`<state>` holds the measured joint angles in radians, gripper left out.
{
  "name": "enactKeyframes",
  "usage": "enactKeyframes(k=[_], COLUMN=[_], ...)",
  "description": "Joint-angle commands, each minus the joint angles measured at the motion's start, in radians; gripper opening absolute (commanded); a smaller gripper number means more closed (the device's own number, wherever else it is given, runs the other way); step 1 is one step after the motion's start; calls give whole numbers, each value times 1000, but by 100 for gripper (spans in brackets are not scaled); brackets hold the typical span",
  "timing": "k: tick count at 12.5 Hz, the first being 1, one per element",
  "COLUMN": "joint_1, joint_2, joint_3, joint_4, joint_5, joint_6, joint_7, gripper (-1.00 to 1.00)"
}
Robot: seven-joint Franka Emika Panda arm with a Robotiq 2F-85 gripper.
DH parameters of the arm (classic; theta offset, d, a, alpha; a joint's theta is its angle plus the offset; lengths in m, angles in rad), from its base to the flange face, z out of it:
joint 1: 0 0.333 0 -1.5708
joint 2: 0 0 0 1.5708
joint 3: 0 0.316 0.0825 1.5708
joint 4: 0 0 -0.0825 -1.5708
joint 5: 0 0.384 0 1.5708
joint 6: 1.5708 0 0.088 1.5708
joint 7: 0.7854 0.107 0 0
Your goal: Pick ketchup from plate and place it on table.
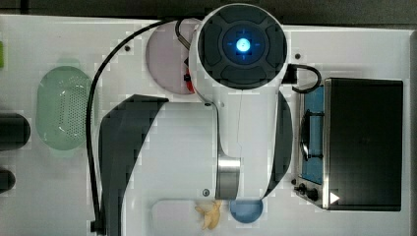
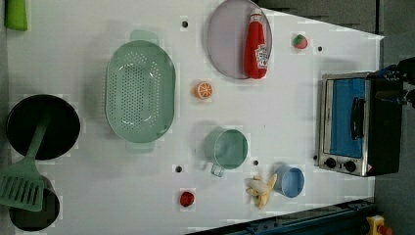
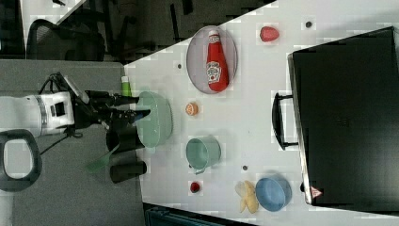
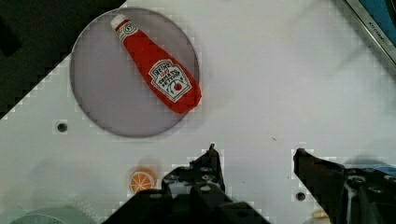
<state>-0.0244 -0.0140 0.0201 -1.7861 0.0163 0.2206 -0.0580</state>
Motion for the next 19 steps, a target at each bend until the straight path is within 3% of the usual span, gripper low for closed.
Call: enactKeyframes(k=[1,3,7,12,19], joint_1=[-78,-79,-78,-75,-64], joint_2=[-194,-183,-171,-60,148], joint_3=[53,50,50,73,91], joint_4=[-122,-122,-121,-118,-91], joint_5=[-2,-2,-2,-2,-3], joint_6=[-119,-123,-94,-40,177], joint_7=[30,30,24,-1,-231], gripper=[57,99,100,100,100])
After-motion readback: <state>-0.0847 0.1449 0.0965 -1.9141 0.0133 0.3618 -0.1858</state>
